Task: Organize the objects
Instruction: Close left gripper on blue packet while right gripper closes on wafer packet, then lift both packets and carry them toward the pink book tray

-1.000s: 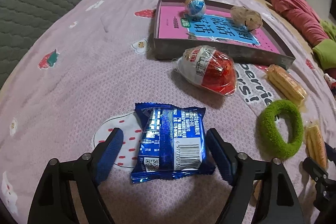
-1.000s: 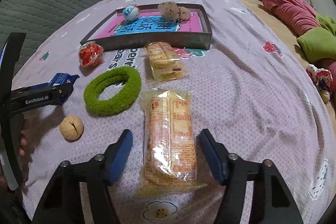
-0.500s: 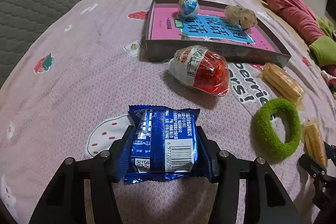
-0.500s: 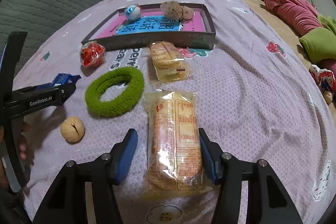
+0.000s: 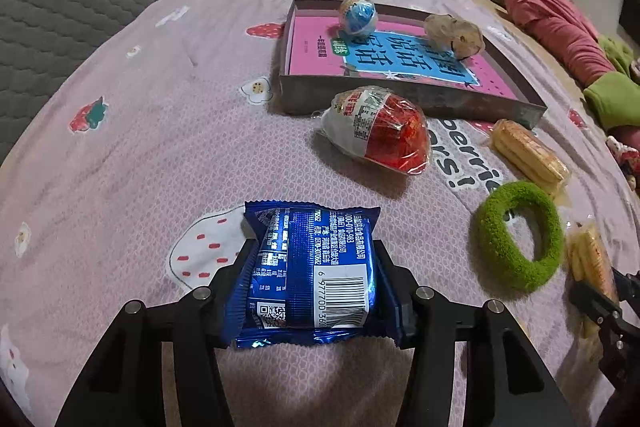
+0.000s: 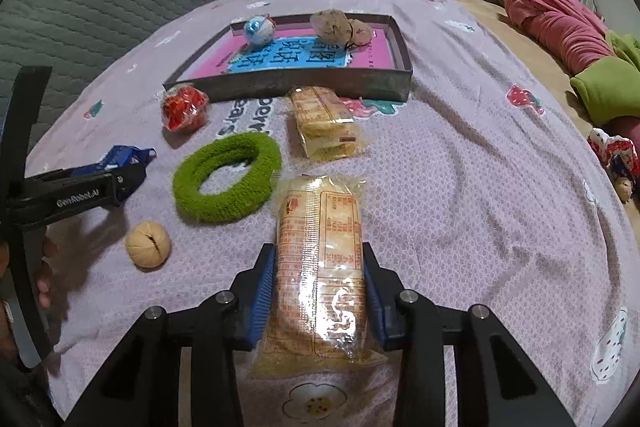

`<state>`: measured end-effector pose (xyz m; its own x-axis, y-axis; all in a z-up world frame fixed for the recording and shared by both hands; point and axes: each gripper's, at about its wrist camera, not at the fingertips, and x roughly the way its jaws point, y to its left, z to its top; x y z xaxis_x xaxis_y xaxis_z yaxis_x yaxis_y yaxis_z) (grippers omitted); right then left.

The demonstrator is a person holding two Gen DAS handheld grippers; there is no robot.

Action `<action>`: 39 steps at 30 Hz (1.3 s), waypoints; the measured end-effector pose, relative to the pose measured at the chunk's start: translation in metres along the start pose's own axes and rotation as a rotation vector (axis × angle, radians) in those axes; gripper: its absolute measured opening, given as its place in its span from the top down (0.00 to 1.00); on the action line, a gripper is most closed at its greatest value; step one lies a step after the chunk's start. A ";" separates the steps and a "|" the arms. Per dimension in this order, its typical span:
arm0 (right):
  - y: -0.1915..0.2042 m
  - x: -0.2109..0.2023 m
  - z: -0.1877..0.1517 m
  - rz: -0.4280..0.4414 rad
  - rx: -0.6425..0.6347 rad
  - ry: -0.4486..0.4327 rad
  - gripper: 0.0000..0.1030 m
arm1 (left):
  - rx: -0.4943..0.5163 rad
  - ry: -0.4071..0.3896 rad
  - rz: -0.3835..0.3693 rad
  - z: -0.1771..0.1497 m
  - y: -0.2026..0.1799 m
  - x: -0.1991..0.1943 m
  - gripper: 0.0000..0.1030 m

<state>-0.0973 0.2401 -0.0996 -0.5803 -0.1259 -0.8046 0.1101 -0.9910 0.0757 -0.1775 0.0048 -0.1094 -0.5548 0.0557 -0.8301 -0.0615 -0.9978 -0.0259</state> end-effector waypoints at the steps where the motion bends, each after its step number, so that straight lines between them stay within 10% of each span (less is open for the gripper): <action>1: 0.001 -0.001 0.000 -0.001 -0.001 -0.002 0.61 | 0.002 -0.002 0.000 -0.001 0.000 -0.001 0.46; 39: 0.053 -0.120 0.011 -0.003 -0.093 -0.192 0.61 | 0.047 -0.218 -0.017 -0.022 -0.014 -0.154 0.46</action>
<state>-0.0308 0.2025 0.0075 -0.7232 -0.1377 -0.6768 0.1770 -0.9841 0.0111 -0.0729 0.0090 0.0061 -0.7193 0.0842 -0.6896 -0.1083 -0.9941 -0.0085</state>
